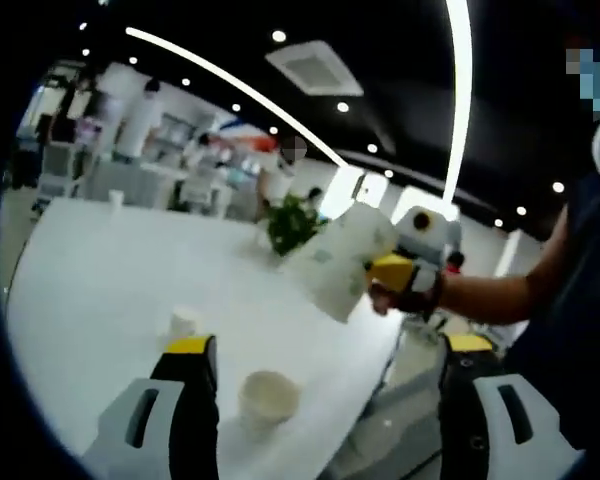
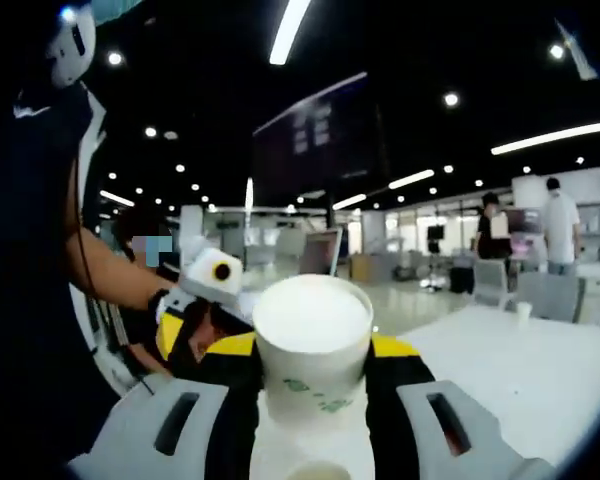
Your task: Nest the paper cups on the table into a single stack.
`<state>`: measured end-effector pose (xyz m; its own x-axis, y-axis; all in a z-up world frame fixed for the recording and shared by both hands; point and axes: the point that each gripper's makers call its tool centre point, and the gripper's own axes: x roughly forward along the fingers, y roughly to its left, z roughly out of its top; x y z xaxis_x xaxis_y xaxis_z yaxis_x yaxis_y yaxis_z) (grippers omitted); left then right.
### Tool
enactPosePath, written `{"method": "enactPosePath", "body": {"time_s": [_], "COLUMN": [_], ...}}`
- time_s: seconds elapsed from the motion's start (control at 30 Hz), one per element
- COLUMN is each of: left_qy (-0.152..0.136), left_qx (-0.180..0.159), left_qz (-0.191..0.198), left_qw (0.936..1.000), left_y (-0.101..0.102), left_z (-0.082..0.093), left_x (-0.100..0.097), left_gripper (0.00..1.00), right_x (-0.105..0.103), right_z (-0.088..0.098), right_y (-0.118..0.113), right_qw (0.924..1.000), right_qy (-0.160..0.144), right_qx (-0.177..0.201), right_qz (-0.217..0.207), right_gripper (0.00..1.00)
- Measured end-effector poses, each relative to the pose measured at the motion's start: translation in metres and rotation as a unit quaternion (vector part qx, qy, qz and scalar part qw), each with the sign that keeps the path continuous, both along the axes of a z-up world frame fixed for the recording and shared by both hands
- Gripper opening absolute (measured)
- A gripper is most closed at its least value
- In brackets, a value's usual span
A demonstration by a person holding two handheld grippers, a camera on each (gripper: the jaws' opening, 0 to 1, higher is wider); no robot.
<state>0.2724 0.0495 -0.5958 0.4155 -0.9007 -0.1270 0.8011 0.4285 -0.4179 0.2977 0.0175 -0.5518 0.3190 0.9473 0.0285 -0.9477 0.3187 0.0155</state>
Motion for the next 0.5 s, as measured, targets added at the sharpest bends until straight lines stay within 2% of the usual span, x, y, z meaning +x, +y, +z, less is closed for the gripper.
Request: {"method": "enactPosePath", "body": {"time_s": [0.1, 0.17, 0.23, 0.37, 0.5], "left_qy": [-0.006, 0.002, -0.003, 0.018, 0.023], "left_qx": [-0.005, -0.027, -0.034, -0.051, -0.056], "left_qz": [-0.004, -0.010, -0.004, -0.016, -0.023], "left_qw": [1.0000, 0.9996, 0.9994, 0.9984, 0.9979], "left_y": [-0.003, -0.005, -0.006, -0.007, -0.009], "left_z": [0.006, 0.013, 0.017, 0.021, 0.024], "left_x": [0.002, 0.001, 0.004, 0.000, -0.002], "left_gripper": [0.91, 0.89, 0.90, 0.79, 0.76], "right_x": [-0.002, -0.005, -0.007, -0.011, -0.015], "right_z": [0.000, 0.000, 0.000, 0.000, -0.002], "right_y": [0.002, 0.005, 0.006, 0.010, 0.015], "right_qw": [1.0000, 1.0000, 1.0000, 0.9999, 0.9999], "right_qy": [0.000, 0.001, 0.001, 0.002, 0.004], "right_qx": [0.001, 0.000, 0.001, 0.006, 0.006], "right_qz": [0.002, 0.005, 0.007, 0.009, 0.014], "right_gripper": [0.38, 0.38, 0.38, 0.38, 0.38]}}
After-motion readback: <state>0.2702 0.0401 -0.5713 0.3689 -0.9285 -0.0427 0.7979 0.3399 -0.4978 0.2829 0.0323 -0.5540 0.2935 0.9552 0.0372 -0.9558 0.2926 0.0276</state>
